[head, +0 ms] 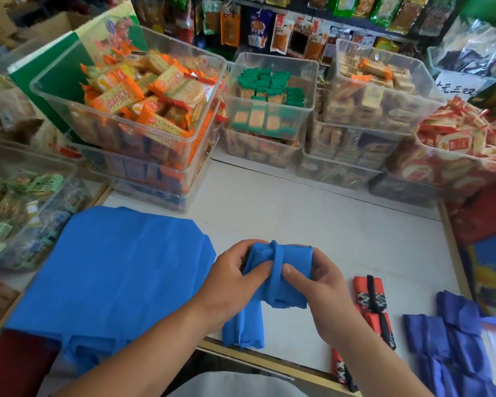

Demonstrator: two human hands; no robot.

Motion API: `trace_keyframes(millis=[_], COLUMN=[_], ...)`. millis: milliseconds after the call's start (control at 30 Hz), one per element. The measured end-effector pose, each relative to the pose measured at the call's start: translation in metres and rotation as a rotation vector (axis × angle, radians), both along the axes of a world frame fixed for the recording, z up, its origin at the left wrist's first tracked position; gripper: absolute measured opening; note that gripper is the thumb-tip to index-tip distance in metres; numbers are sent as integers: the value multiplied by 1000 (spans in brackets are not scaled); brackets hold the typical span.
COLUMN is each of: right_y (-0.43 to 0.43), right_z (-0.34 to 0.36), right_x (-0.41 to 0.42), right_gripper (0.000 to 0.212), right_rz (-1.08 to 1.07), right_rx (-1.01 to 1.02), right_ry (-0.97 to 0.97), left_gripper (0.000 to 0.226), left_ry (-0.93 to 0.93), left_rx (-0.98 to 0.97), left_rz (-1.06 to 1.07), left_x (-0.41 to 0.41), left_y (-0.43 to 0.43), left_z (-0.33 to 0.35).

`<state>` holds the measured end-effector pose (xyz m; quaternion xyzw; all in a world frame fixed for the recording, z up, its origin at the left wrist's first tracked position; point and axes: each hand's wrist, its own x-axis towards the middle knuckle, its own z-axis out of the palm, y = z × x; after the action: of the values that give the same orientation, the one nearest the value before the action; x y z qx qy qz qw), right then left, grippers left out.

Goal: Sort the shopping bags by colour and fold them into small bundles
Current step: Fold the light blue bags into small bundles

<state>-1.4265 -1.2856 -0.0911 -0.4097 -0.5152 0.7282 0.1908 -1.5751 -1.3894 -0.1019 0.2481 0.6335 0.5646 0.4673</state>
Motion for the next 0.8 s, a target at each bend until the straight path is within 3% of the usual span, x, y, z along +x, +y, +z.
trace_keyframes(millis=[167, 300, 333, 467, 567, 667, 800], right_y=[4, 5, 4, 9, 22, 33, 38], right_z=[1, -7, -9, -11, -21, -28, -30], right_x=[2, -5, -6, -12, -8, 1, 10], right_gripper=[31, 41, 43, 48, 39, 42, 41], right_rz=[22, -38, -58, -32, -136, -107, -4], right_rx=[3, 354, 338, -276, -259, -254, -269], right_ry=[32, -319, -362, -118, -101, -49, 54], left_gripper=[23, 29, 34, 55, 63, 47, 32], left_ry=[-50, 106, 168, 436, 342, 279, 372], left_rx=[54, 24, 1, 4, 27, 80, 57], left_rz=[15, 113, 136, -41, -175, -35, -77], left_x=[4, 3, 3, 11, 12, -3, -16], left_y=[3, 6, 7, 0, -3, -4, -3], left_z=[2, -11, -17, -31, -33, -38, -44])
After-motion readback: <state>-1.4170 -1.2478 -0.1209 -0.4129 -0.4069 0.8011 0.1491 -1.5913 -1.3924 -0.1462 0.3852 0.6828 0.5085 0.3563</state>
